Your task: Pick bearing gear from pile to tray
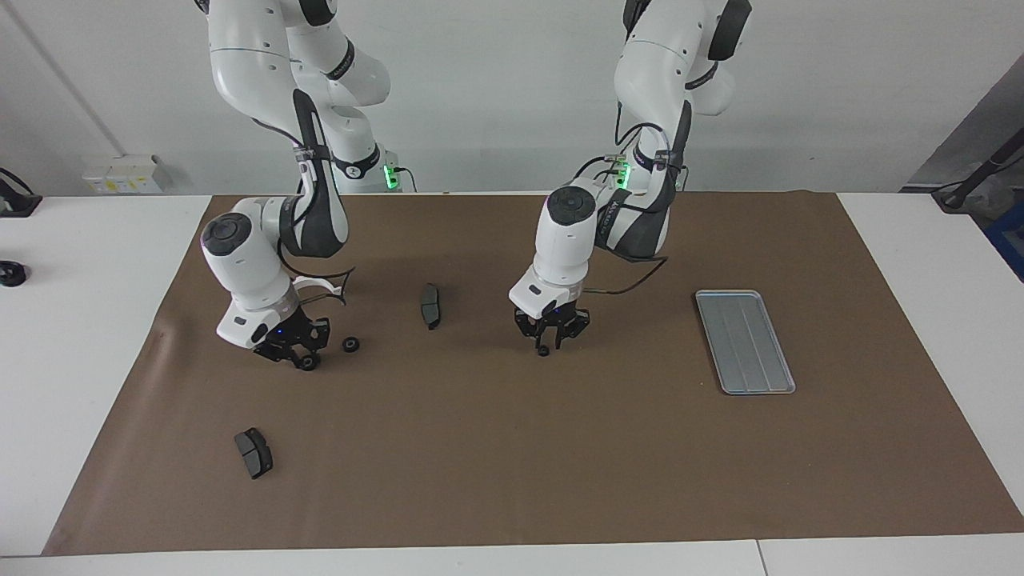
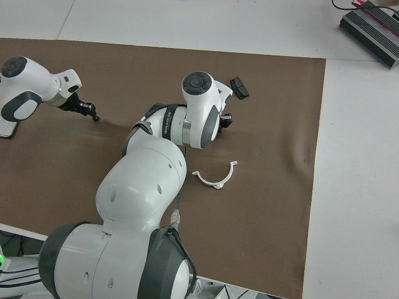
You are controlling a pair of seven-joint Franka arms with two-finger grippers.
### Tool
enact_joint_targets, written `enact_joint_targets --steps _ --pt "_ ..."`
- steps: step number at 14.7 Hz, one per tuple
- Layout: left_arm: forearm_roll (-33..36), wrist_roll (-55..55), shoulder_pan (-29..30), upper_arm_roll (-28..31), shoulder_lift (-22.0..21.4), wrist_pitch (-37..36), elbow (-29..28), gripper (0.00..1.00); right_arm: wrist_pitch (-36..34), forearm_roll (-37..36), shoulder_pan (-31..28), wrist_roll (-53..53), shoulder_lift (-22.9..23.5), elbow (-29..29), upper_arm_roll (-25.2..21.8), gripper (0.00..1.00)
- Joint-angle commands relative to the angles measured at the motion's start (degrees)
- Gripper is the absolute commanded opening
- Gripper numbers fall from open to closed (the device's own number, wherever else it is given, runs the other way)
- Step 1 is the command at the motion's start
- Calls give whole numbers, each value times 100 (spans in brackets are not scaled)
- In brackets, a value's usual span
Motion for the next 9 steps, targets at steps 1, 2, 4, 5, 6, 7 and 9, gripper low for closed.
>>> enact_joint_targets --steps 1,2,4,5,6,7,9 --pt "141 -145 -93 84 52 256 -118 40 -783 136 253 684 -155 554 73 0" --pt "141 -145 -102 84 52 405 -206 41 -1029 127 385 1018 -190 756 73 0" --pt "141 -145 -93 84 52 503 -250 41 -1364 92 745 1651 -191 1082 73 0" --pt "141 -145 -93 84 52 529 -294 41 -1417 57 904 1984 -191 1144 73 0" --pt "141 -145 -93 84 52 556 -321 41 -1409 31 1079 2336 -191 1145 73 0" --pt "141 -145 -93 84 52 573 -329 41 -1400 22 1159 2522 -191 1127 73 0" --pt "150 -136 -102 84 43 600 -408 41 -1392 22 1212 2594 -191 1127 73 0"
